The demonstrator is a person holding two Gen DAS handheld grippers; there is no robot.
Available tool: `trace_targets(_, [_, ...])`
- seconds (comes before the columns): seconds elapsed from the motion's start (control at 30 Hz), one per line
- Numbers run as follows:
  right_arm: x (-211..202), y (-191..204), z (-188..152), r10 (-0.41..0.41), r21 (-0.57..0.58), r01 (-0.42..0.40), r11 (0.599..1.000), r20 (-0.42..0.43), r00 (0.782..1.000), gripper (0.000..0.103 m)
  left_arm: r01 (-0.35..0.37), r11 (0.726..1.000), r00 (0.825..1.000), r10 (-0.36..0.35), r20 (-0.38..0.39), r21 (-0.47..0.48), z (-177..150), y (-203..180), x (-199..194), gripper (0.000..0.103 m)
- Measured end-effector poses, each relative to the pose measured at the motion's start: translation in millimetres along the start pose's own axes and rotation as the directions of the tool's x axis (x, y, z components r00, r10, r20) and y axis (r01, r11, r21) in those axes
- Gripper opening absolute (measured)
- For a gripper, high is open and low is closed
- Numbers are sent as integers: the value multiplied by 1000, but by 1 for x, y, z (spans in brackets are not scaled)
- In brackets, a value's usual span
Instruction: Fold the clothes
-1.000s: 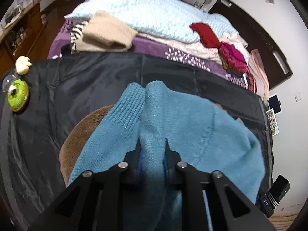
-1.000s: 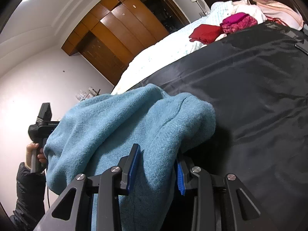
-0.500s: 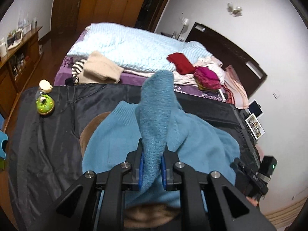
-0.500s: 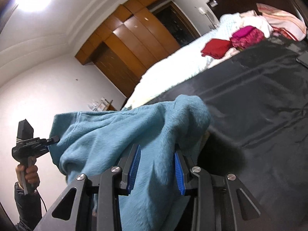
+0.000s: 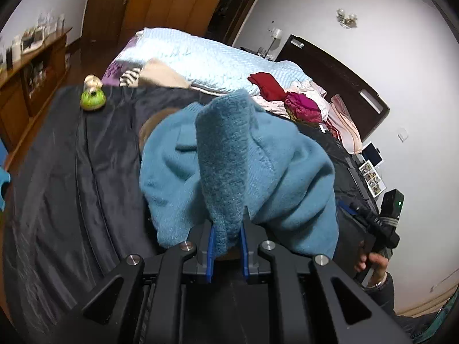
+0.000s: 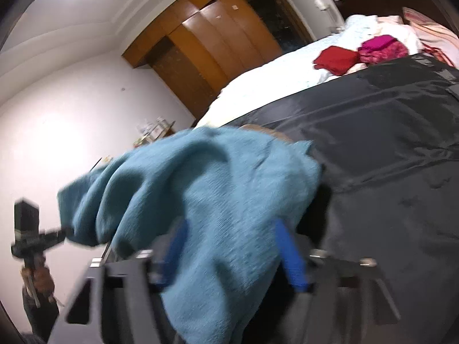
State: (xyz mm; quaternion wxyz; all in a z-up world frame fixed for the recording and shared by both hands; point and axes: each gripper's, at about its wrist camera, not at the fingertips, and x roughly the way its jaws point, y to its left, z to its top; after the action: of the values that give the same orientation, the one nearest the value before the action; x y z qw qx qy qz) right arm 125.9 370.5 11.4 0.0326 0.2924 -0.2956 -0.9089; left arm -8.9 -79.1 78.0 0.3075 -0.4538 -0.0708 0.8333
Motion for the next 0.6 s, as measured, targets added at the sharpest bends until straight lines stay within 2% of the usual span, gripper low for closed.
trace_targets(0.17, [2, -7, 30, -70, -33, 71, 997, 43, 997, 79, 18, 1000, 1000, -18, -1, -19, -10, 11, 3, 16])
trace_targets(0.23, [15, -13, 49, -60, -40, 61, 997, 29, 998, 79, 21, 1000, 1000, -21, -3, -23, -13, 14, 4, 16])
trace_targets(0.43, [68, -23, 92, 13, -58, -16, 998, -61, 998, 79, 14, 999, 1000, -15, -12, -44, -21, 22, 6, 17])
trace_targets(0.6, [123, -23, 99, 42, -104, -63, 993, -196, 980, 79, -7, 998, 1000, 6, -13, -57, -30, 28, 6, 18])
